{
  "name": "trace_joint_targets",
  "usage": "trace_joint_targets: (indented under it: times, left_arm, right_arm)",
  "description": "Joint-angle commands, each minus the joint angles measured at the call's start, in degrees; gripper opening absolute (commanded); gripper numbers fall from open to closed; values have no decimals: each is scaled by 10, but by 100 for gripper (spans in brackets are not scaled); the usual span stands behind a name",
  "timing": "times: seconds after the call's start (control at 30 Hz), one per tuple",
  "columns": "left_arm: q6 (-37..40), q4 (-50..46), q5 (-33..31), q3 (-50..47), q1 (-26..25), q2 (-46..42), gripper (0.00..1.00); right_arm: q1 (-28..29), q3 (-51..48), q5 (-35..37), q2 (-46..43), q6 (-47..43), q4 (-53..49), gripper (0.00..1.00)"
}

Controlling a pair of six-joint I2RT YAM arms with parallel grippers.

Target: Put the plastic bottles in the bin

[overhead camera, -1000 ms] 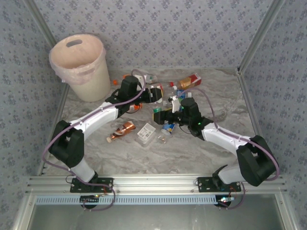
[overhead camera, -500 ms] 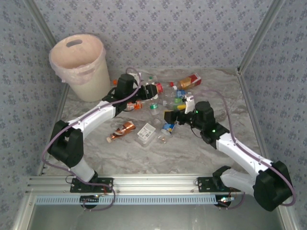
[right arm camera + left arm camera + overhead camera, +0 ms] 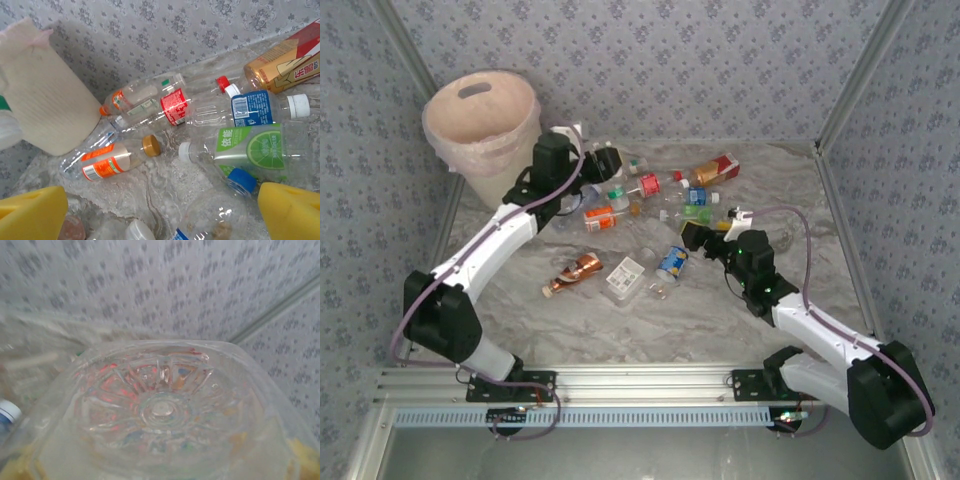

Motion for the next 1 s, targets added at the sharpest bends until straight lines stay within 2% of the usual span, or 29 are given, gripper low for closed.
trace_joint_targets:
  times: [0.0,0.17,0.4,0.5,0.63,0.77,0.97]
  left_arm:
    - [30,45,-60,20,14,-35,58]
    - [83,62,-76,70,37,-38,58]
    - [260,66,-163,167,47,-15,58]
    - [307,54,-189,215,73,7,59]
    - [326,-4,-189,294,127,49,59]
    - [331,-48,-180,331,180,83,59]
    - [352,-53,-107,340,253,114,59]
  right_arm:
    - [-1,-4,27,1,16,54,100]
    - [-3,4,38,-5,16,46,100]
    - [0,-9,72,-21,20,66,100]
    - [0,-10,76,-26,24,61,100]
    - [1,-10,71,-25,26,63,100]
    - [1,-6,62,-27,28,64,100]
    - [2,-2,58,-25,29,56,100]
